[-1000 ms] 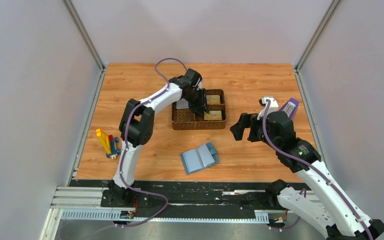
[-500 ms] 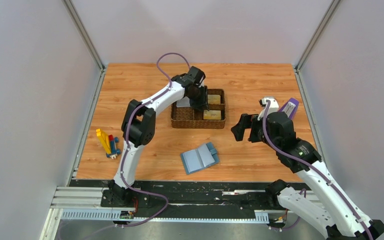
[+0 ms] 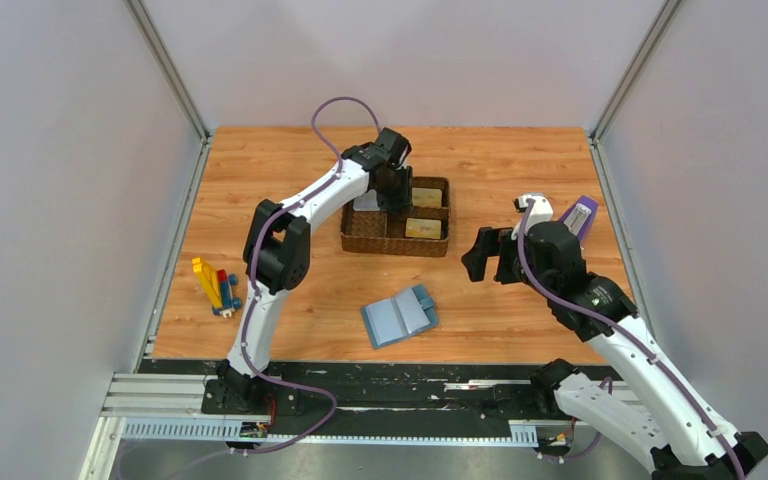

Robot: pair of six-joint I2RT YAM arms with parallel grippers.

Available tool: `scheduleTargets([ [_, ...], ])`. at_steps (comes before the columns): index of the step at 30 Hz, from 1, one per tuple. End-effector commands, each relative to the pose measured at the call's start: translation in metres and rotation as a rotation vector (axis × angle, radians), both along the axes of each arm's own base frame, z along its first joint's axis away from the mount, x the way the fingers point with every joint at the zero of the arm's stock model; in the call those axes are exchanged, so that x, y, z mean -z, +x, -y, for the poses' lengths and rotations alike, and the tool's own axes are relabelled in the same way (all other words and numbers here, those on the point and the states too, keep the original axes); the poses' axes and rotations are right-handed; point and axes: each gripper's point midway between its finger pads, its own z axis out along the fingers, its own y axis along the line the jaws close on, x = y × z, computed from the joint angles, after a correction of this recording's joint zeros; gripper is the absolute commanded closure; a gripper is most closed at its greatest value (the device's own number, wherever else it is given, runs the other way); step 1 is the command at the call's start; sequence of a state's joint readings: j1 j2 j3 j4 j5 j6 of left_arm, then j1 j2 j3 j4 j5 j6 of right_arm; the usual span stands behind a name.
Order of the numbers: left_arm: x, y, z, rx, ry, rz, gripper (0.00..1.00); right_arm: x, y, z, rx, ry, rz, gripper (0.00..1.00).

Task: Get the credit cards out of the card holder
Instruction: Move the storage box to the center of the board.

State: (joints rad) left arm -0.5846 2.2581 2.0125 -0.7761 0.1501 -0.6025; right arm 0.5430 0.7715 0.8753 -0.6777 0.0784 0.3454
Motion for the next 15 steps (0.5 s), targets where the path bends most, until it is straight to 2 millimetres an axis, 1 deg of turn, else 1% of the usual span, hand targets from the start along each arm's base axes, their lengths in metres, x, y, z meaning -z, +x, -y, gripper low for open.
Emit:
scheduleTargets([
  [1,-0.002,-0.003,0.002,0.015,-0.016,0.005,0.58,-0.005,0.005,0.001,0.007,-0.015,0.026,0.0],
  [4,0.001,-0.007,0.003,0.022,-0.015,-0.002,0.57,-0.004,0.006,0.0,0.006,-0.016,0.024,0.0],
  [10,0.007,-0.007,0.003,0.024,-0.009,-0.009,0.57,-0.003,0.01,-0.003,-0.005,-0.026,0.02,0.0],
  [15,0.011,-0.007,0.01,0.035,-0.027,-0.016,0.56,-0.001,0.009,-0.003,-0.011,-0.028,0.016,0.0],
])
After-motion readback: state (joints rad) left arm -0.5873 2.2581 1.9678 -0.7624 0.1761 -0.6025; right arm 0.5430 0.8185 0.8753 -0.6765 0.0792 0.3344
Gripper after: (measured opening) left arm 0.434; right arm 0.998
